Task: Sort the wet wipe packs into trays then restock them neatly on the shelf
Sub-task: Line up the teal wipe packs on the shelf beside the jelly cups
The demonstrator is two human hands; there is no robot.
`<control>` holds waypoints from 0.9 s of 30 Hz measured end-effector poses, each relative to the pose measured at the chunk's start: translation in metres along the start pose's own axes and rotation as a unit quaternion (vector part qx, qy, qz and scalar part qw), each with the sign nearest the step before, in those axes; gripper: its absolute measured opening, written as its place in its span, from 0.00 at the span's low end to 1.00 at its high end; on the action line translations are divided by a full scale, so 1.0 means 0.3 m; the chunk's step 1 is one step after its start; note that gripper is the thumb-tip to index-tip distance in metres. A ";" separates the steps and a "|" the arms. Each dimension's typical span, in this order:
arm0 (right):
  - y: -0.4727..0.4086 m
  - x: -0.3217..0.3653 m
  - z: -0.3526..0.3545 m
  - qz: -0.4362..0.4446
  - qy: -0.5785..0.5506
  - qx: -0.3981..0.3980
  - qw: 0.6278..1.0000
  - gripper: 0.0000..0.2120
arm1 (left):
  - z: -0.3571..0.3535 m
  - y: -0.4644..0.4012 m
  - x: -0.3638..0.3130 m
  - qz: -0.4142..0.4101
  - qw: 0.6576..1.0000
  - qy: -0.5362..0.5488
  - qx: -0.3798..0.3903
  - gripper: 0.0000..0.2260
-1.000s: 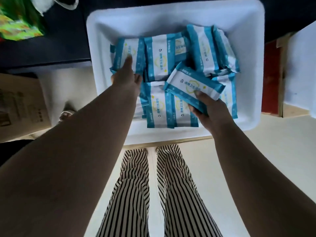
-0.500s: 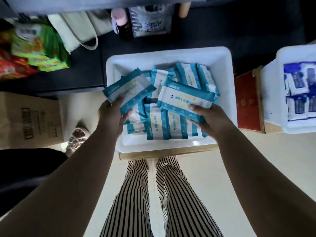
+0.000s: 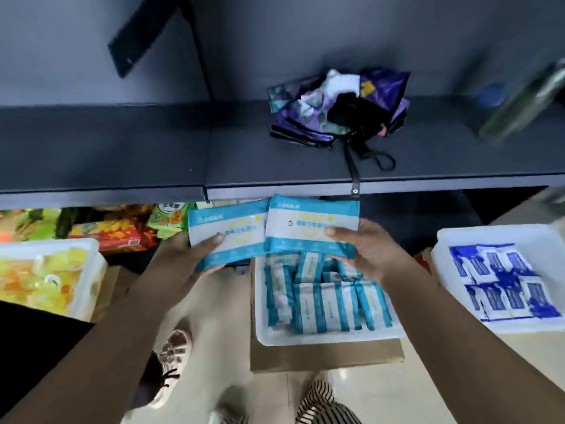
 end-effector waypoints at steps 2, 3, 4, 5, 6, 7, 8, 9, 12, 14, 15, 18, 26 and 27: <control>0.054 0.079 -0.078 0.038 0.003 -0.005 0.999 0.08 | 0.059 0.027 -0.090 -0.019 1.000 0.008 0.014 0.05; 0.084 0.118 -0.113 0.056 0.004 -0.014 0.998 0.09 | 0.085 0.046 -0.138 -0.025 0.999 0.015 0.023 0.05; 0.110 0.155 -0.140 0.072 0.008 -0.026 0.997 0.08 | 0.106 0.054 -0.180 -0.033 0.999 0.017 0.029 0.06; 0.133 0.188 -0.160 0.085 0.016 -0.039 0.995 0.08 | 0.120 0.063 -0.222 -0.043 0.998 0.018 0.035 0.05; 0.164 0.227 -0.189 0.102 0.023 -0.053 0.993 0.07 | 0.137 0.079 -0.275 -0.060 0.997 0.016 0.043 0.05; 0.191 0.261 -0.213 0.117 0.026 -0.065 0.991 0.07 | 0.146 0.097 -0.323 -0.076 0.996 0.012 0.051 0.05; 0.221 0.296 -0.241 0.132 0.024 -0.074 0.988 0.07 | 0.161 0.112 -0.371 -0.094 0.994 0.005 0.059 0.05; 0.250 0.330 -0.266 0.145 0.019 -0.080 0.986 0.07 | 0.168 0.127 -0.417 -0.108 0.992 0.002 0.067 0.05; 0.329 0.439 -0.337 0.186 0.001 -0.074 0.980 0.07 | 0.172 0.162 -0.552 -0.141 0.985 0.004 0.095 0.05; 0.371 0.531 -0.371 0.213 0.007 -0.072 0.974 0.07 | 0.160 0.182 -0.650 -0.165 0.980 0.003 0.114 0.05; 0.387 0.577 -0.384 0.223 0.014 -0.073 0.972 0.07 | 0.152 0.190 -0.697 -0.178 0.977 0.001 0.119 0.05; 0.426 0.735 -0.414 0.272 0.045 -0.090 0.957 0.06 | 0.120 0.207 -0.846 -0.224 0.966 -0.005 0.131 0.05; 0.397 1.127 -0.473 0.388 0.127 -0.099 0.907 0.09 | 0.022 0.197 -1.211 -0.302 0.940 0.002 0.159 0.10; 0.386 1.165 -0.483 0.400 0.135 -0.099 0.901 0.10 | 0.015 0.194 -1.253 -0.311 0.937 0.001 0.160 0.11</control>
Point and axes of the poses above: each hand's wrist, its own y-axis away from the middle knuckle, its own z-axis out of the back of the hand, x = y × z, the point moved 8 cm from there along -y, towards the middle knuckle, and after that the axes turned 2 degrees about z, right-handed, at the moved point
